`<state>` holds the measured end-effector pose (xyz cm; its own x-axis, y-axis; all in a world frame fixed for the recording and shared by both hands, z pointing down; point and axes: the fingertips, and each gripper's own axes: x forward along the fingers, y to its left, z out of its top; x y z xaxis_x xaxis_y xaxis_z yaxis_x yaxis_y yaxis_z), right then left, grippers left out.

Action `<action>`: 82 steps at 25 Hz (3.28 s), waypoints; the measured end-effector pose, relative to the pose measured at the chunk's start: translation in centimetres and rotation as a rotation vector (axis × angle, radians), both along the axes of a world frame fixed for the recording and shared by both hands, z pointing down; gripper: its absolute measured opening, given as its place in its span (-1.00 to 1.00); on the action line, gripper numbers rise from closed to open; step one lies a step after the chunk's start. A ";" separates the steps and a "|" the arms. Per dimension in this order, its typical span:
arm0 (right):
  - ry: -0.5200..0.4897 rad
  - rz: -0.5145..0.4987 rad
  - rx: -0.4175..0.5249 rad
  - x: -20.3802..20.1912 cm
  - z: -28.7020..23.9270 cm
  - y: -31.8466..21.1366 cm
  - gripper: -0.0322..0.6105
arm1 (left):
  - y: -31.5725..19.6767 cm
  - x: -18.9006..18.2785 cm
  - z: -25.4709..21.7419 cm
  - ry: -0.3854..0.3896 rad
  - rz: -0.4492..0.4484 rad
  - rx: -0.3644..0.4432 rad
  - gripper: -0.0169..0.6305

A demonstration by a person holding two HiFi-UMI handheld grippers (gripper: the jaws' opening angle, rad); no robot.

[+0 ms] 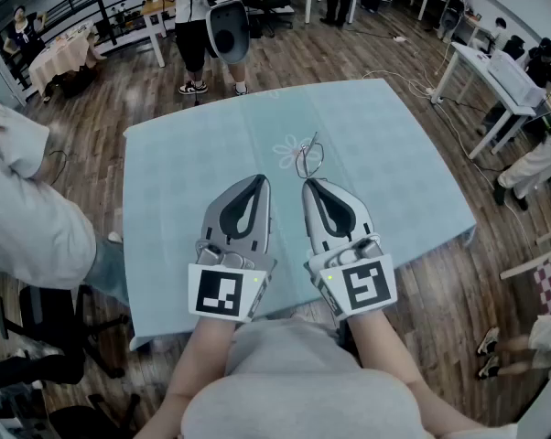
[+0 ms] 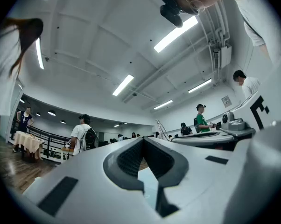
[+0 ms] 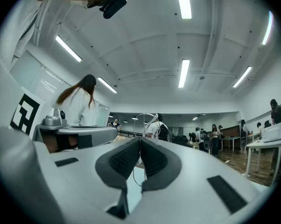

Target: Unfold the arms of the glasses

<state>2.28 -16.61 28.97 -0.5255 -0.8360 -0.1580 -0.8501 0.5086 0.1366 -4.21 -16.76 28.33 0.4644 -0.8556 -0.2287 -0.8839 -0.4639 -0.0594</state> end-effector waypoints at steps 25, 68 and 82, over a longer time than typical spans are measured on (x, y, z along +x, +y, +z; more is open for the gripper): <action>-0.022 -0.006 -0.015 0.1 0.0 0.3 -0.86 | 0.4 0.0 -0.2 0.010 0.017 0.018 -0.92; -0.542 -0.377 -0.555 0.0 3.4 -1.5 -0.86 | 0.1 -0.5 1.2 -0.035 0.031 0.013 -0.92; -0.815 -0.582 -0.775 1.7 3.9 -1.5 -0.86 | 0.3 0.3 2.2 -0.075 0.080 -0.016 -0.92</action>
<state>4.01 -18.06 32.83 -0.8265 -0.5329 -0.1816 -0.1719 0.5460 -0.8200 -3.91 -16.44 30.52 0.5467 -0.8184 -0.1770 -0.8373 -0.5342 -0.1161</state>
